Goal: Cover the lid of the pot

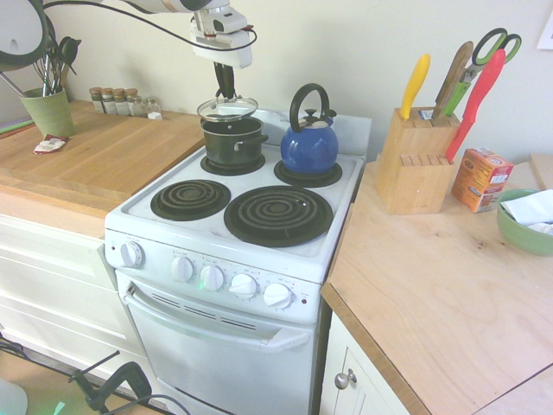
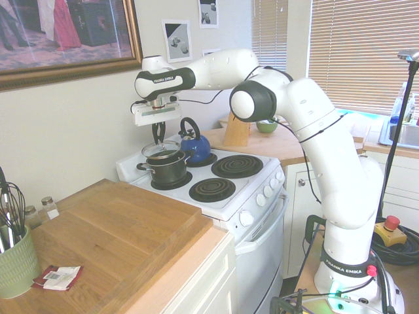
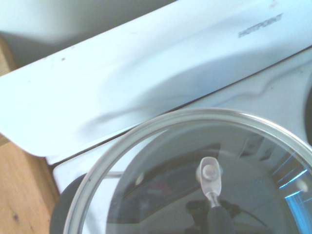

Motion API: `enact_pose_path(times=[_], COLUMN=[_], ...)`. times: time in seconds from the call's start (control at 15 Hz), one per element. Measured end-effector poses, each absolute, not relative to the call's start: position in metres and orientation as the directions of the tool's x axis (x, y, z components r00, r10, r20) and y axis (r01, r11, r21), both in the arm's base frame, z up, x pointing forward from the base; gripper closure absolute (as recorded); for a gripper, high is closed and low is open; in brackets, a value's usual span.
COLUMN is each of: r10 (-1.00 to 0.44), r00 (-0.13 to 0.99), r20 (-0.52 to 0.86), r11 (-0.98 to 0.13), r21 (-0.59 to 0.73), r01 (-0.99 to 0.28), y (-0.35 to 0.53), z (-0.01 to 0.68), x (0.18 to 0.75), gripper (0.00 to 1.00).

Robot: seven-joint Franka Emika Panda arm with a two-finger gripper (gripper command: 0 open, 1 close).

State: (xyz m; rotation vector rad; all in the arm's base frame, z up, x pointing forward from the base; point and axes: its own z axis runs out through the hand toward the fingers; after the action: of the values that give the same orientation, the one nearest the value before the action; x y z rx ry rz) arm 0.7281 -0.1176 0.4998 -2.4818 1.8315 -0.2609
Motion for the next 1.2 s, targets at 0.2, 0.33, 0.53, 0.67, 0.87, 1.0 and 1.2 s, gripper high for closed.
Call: enact_pose_path(times=[0.2, 0.33, 0.53, 0.67, 0.87, 1.0, 1.2], r10=[-0.954, -0.958, -0.961, -0.961, -0.961, -0.96, -0.958], r00=[0.281, 0.27, 0.262, 0.262, 0.263, 0.266, 0.266], r20=[0.102, 0.098, 0.092, 0.087, 0.084, 0.089, 0.105], r11=[-0.293, -0.28, -0.27, -0.27, -0.27, -0.274, -0.278], r21=[-0.122, -0.111, -0.097, -0.087, -0.081, -0.091, -0.123], r01=[-0.948, -0.953, -0.958, -0.959, -0.959, -0.957, -0.953], y=[-0.121, -0.131, -0.138, -0.139, -0.139, -0.138, -0.136], z=[0.492, 0.484, 0.474, 0.467, 0.463, 0.463, 0.465], x=[0.729, 0.728, 0.728, 0.728, 0.727, 0.728, 0.732], gripper=[1.0, 1.0, 1.0, 1.0, 1.0, 1.0, 1.0])
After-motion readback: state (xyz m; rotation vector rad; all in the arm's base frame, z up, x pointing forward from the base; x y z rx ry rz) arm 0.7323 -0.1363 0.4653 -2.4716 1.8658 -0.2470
